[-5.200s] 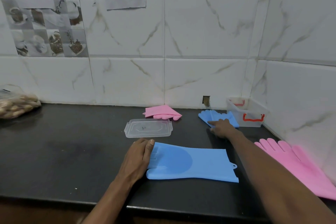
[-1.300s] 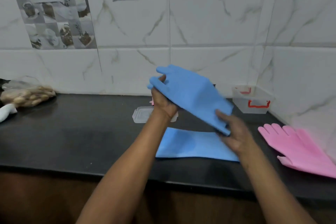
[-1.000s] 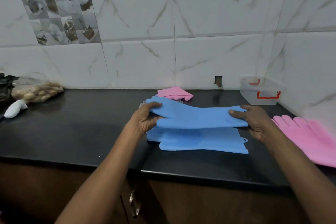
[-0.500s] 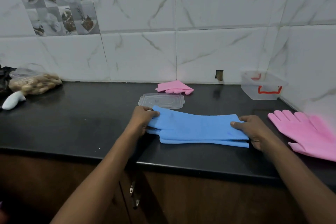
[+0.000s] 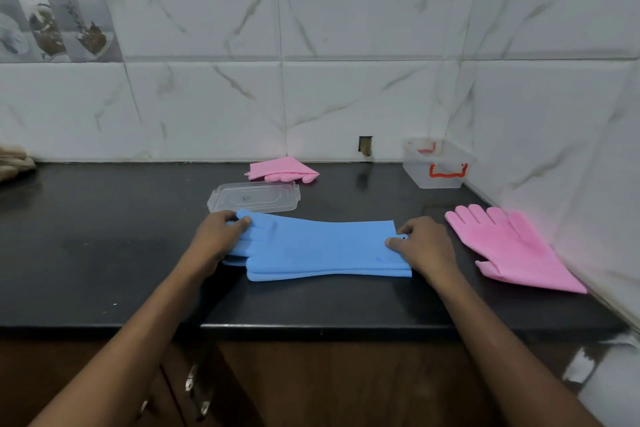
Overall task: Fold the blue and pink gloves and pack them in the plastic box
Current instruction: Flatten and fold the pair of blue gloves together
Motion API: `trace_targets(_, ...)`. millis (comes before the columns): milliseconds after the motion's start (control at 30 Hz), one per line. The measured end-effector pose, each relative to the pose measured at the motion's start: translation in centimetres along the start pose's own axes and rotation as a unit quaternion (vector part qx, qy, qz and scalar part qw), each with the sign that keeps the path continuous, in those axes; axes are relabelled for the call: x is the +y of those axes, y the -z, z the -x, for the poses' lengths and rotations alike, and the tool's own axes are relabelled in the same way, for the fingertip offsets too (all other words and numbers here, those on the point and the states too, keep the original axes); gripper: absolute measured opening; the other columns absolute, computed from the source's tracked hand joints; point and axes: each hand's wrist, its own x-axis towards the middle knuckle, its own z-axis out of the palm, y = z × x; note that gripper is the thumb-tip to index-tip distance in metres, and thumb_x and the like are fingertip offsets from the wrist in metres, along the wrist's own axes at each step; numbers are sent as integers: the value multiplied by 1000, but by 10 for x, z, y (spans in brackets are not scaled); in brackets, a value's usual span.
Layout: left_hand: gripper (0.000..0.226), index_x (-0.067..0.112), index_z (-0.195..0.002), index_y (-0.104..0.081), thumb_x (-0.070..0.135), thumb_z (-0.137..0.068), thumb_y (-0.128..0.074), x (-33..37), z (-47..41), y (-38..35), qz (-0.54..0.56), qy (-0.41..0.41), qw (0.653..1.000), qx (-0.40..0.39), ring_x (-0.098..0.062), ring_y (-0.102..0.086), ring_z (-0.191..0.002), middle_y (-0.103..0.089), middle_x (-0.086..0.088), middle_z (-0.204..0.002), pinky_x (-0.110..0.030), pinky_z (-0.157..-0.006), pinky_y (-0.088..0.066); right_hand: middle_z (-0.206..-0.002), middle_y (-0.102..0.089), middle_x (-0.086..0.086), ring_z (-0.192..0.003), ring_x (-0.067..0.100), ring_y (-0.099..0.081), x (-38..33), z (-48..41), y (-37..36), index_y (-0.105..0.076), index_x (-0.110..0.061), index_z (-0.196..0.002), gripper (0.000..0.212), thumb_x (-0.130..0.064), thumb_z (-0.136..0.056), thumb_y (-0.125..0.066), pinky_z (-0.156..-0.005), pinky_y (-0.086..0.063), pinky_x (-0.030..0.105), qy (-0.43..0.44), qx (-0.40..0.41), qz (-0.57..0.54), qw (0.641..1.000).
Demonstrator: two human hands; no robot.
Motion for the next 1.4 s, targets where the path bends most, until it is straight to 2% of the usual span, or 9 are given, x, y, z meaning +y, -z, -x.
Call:
trace_targets(167, 16, 19, -103, -67, 27, -91, -61, -4, -1, 0, -38, -6, 999, 7, -22, -62, -92, -67, -3, -102, -33, -75, -49, -64, -69, 15, -49, 18, -58, 11, -1, 6, -70, -2, -89, 24, -14, -73, -82, -52, -50, 31, -43, -41, -164, 985)
trace_targets(433, 39, 17, -127, -62, 31, -90, -65, 1, 8, -4, -113, -25, 993, 34, -29, -58, -115, -63, -10, -128, -37, -93, -44, -83, -72, 6, -76, 24, -68, 3, 6, 3, -68, -13, -100, 27, -16, -74, -69, -64, -50, 31, 5, -46, -29, 999)
trace_targets(633, 40, 25, -129, -60, 43, -93, -58, 36, 44, -16, -407, -131, 892, 148, -37, -40, -128, -35, -12, -148, -45, -98, -39, -89, -70, 3, -79, 18, -66, 3, 9, -1, -66, -13, -111, 34, -16, -77, -69, -65, -45, 26, 17, -31, -7, 999)
trace_targets(733, 40, 30, -135, -57, 45, -98, -49, 56, 70, -41, -320, -292, 899, -68, -18, -32, -142, -34, 5, -158, -31, -111, -27, -96, -70, 3, -84, 18, -65, 4, 9, -2, -65, -13, -113, 37, -17, -76, -70, -71, -48, 28, 18, -28, -9, 999)
trace_targets(833, 47, 28, -139, -50, 49, -97, -46, 64, 97, -74, -341, -398, 827, -204, -17, -42, -137, -38, 8, -155, -39, -104, -44, -100, -69, 5, -89, 20, -65, 5, 10, 0, -65, -13, -114, 39, -20, -76, -72, -75, -51, 30, 0, -9, -31, 999)
trace_targets(1067, 18, 9, -96, -52, 23, -99, -42, 67, 94, -105, -440, -502, 728, -156, -31, -56, -64, -64, -11, -94, -40, -56, -43, -55, -70, 4, -42, 13, -64, 10, 24, 15, -65, -9, -91, 17, -26, -88, -65, -53, -54, 29, -70, 20, -107, 992)
trace_targets(1133, 15, 13, -82, -38, 15, -97, -41, 67, 99, -109, -443, -495, 735, -138, -27, -35, -47, -61, -11, -77, -37, -48, -22, -47, -67, 5, -37, 15, -64, 12, 32, 21, -66, -5, -76, 32, -33, -91, -62, -60, -58, 33, -78, -7, -75, 994)
trace_targets(1300, 16, 15, -83, -33, 20, -96, -40, 73, 94, -112, -328, -309, 891, -59, -32, -39, -51, -61, -15, -67, -37, -48, -18, -57, -70, 21, -50, 34, -71, 0, 44, 19, -53, 7, -101, 71, -62, -87, -57, -45, -57, 33, -176, -82, -235, 952)
trace_targets(1400, 17, 17, -83, -33, 25, -98, -37, 70, 100, -110, -384, -383, 837, -81, -34, -39, -53, -63, -13, -75, -39, -54, -23, -83, -69, 33, -61, 42, -72, -17, 38, 13, -46, 4, -114, 67, -54, -87, -64, -46, -58, 38, -199, -98, -373, 901)
